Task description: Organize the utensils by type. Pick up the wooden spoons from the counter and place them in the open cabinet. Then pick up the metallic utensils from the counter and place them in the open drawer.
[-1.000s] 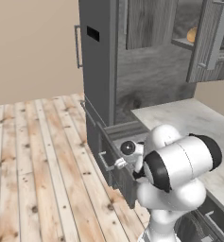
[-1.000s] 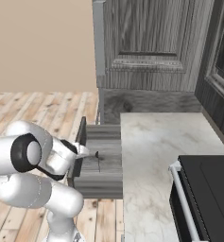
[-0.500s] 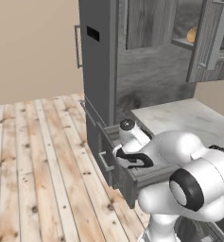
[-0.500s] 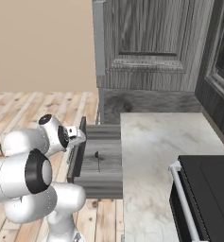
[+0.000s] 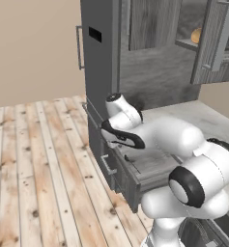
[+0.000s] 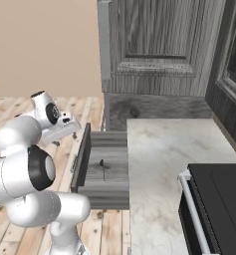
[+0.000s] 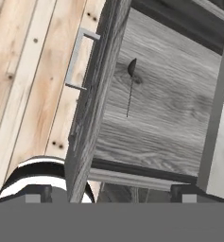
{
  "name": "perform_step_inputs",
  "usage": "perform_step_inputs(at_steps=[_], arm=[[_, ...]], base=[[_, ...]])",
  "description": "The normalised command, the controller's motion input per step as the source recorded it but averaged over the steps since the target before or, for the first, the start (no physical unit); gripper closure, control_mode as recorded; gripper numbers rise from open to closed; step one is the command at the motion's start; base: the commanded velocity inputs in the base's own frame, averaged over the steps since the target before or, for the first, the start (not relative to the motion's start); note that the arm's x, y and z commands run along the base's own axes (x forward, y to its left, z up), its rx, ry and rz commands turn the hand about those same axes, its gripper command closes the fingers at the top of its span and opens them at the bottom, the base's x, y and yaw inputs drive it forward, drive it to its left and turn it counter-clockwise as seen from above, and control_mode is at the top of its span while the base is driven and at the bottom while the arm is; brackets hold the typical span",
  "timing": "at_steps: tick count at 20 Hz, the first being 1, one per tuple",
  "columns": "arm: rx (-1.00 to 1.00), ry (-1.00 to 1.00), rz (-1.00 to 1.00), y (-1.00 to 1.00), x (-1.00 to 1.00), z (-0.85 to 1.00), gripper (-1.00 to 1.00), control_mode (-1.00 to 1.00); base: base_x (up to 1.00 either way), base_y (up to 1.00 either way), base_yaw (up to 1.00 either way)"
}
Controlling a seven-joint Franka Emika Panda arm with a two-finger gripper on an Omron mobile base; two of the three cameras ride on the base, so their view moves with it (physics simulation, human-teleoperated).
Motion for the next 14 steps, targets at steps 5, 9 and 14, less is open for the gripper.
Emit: perform_step_inputs(at_steps=[5, 9, 14], arm=[[-0.01, 0.00, 0.00, -0.02, -0.34, 0.04, -1.00, -1.00], [0.03, 0.00, 0.00, -0.01, -0.01, 0.02, -1.00, -1.00], [0.02, 0.00, 0.00, 0.00, 0.00, 0.00, -1.00, -1.00]], base=[[0.00, 0.00, 0.00], [0.00, 0.00, 0.00], [0.00, 0.00, 0.00]])
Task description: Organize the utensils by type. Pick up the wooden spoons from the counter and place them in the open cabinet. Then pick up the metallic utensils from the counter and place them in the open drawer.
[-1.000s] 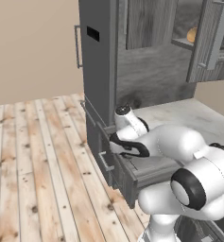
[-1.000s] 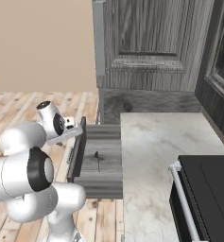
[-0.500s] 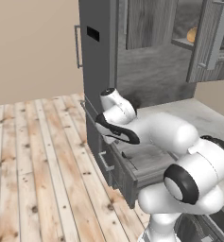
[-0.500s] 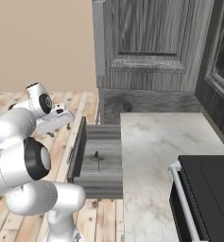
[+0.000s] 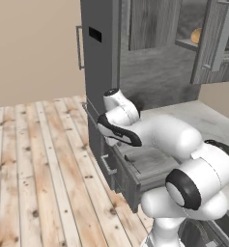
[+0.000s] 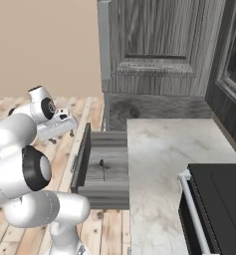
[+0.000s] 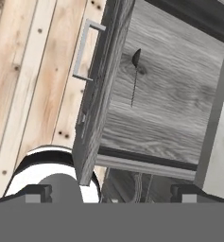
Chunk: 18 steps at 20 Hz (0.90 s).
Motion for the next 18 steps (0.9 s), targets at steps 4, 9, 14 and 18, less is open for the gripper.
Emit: perform_step_inputs(at_steps=[4, 9, 14, 18], arm=[[0.00, 0.00, 0.00, 0.00, 0.00, 0.00, -1.00, -1.00], [0.00, 0.00, 0.00, 0.00, -0.03, 0.00, -1.00, -1.00], [0.00, -0.02, 0.02, 0.00, -0.19, -0.01, -1.00, 1.00], [0.00, 0.00, 0.00, 0.00, 0.00, 0.00, -1.00, 1.00]], base=[[0.00, 0.00, 0.00], [0.00, 0.00, 0.00], [-0.41, 0.00, 0.12], [-0.64, 0.19, 0.63]])
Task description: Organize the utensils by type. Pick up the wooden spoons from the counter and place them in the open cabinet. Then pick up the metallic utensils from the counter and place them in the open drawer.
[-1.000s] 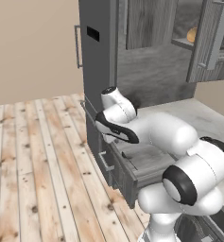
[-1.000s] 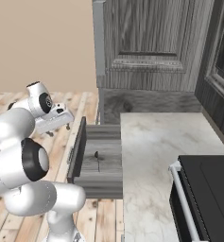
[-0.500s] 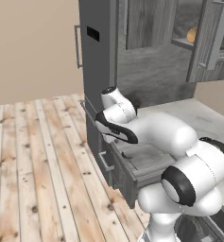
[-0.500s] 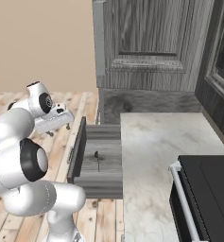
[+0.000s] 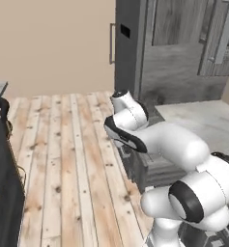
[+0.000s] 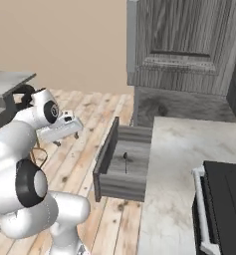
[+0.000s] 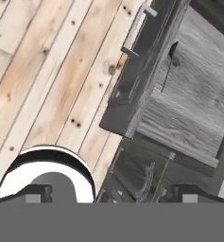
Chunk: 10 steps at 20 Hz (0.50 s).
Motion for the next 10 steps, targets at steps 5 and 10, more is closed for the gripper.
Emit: perform_step_inputs(at_steps=[5, 10], arm=[[0.00, 0.00, 0.00, 0.00, 0.00, 0.00, -1.00, 1.00], [0.00, 0.00, 0.00, 0.00, 0.00, 0.00, -1.00, 1.00]], base=[[-0.34, 0.27, 0.99], [-0.24, 0.20, 1.00]])
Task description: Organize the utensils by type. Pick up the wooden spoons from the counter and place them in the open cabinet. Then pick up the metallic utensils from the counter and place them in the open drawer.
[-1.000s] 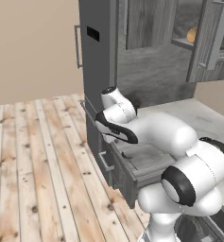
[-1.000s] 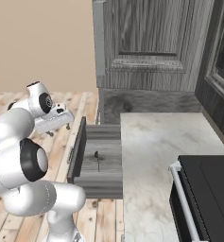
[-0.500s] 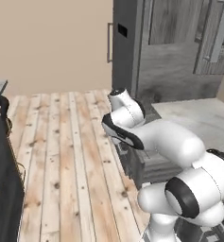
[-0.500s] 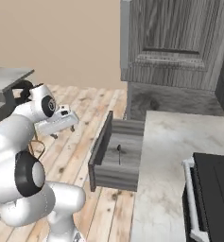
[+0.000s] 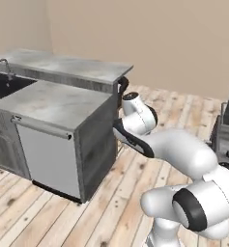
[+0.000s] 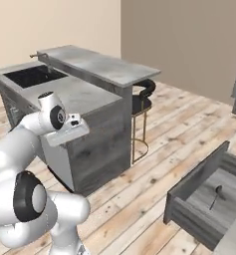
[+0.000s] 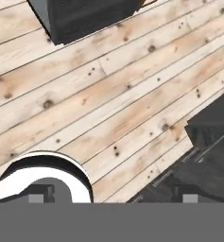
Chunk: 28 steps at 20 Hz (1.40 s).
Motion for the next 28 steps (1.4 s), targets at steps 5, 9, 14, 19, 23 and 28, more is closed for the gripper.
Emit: perform_step_inputs(at_steps=[5, 9, 14, 19, 23, 28], arm=[[0.00, 0.00, 0.00, 0.00, 0.00, 0.00, -1.00, 1.00], [0.00, 0.00, 0.00, 0.00, 0.00, 0.00, -1.00, 1.00], [0.00, 0.00, 0.00, 0.00, 0.00, 0.00, -1.00, 1.00], [0.00, 0.00, 0.00, 0.00, 0.00, 0.00, -1.00, 1.00], [0.00, 0.00, 0.00, 0.00, 0.00, 0.00, -1.00, 1.00], [0.00, 0.00, 0.00, 0.00, 0.00, 0.00, -1.00, 1.00]], base=[[-0.25, 0.19, 1.00], [-0.09, 0.27, 0.98], [0.73, 0.30, 0.39], [1.00, 0.00, 0.00], [1.00, 0.00, 0.00], [1.00, 0.04, 0.00]])
